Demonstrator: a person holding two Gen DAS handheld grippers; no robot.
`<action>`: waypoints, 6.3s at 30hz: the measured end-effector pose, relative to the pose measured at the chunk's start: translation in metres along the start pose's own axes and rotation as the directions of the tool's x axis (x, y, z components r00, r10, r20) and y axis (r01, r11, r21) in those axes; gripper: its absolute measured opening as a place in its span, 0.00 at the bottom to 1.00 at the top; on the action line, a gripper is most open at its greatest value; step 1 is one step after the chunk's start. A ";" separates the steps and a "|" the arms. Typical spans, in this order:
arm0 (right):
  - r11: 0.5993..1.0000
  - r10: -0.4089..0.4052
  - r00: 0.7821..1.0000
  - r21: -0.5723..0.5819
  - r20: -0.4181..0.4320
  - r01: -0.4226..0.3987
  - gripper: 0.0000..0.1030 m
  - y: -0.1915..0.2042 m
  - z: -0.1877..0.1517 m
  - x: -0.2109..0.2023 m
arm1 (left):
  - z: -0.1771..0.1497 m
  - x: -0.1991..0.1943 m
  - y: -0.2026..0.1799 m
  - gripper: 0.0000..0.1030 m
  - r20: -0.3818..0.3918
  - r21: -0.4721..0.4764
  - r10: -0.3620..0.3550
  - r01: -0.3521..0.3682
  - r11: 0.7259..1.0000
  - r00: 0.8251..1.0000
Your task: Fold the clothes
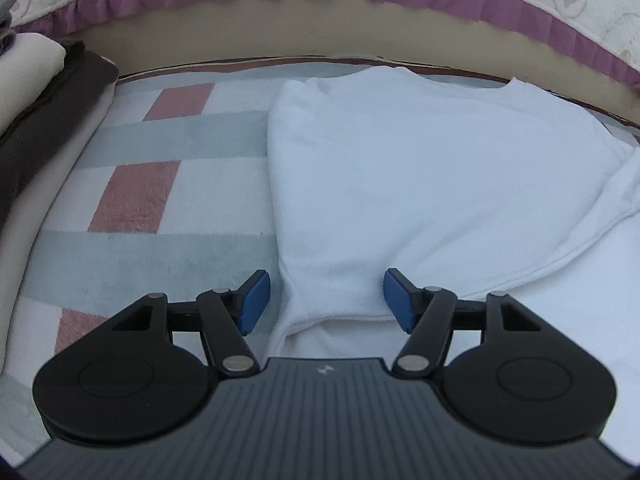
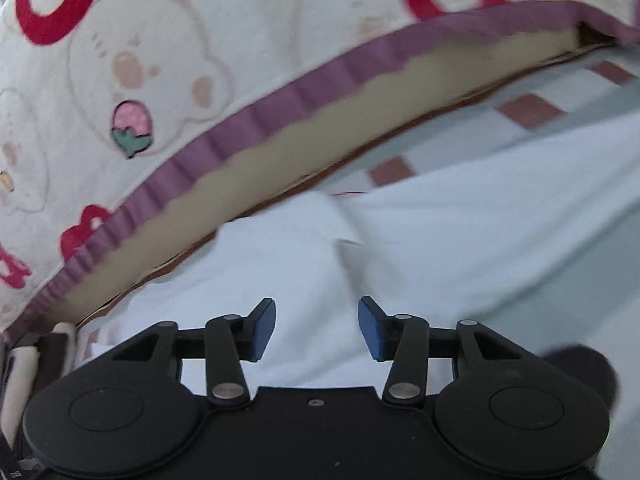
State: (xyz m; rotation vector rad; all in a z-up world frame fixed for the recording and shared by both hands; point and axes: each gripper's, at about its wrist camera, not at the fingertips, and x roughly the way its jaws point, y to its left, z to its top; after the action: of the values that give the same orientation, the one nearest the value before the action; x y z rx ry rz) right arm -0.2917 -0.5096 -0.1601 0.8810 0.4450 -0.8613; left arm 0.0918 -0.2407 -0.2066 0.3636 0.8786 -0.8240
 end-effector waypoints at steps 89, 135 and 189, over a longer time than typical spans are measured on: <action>0.837 -0.132 0.989 -0.528 0.060 0.144 0.51 0.063 -0.028 0.042 | -0.012 -0.023 0.064 0.66 0.049 -0.246 -0.198 0.204 0.947 0.979; 0.860 -0.383 0.889 0.448 0.252 0.244 0.62 -0.240 0.055 -0.043 | 0.054 -0.001 -0.232 0.43 0.063 0.103 -0.353 0.346 0.933 0.933; 0.930 -0.171 0.879 -0.221 0.446 0.293 0.08 0.027 0.090 -0.026 | 0.027 -0.022 -0.109 0.45 0.076 -0.107 -0.178 0.185 0.977 0.981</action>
State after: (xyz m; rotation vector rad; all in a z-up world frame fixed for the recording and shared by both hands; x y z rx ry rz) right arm -0.2856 -0.5614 -0.0779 0.3610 0.2875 -1.1484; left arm 0.0154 -0.3163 -0.1679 0.1570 0.9018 -0.9450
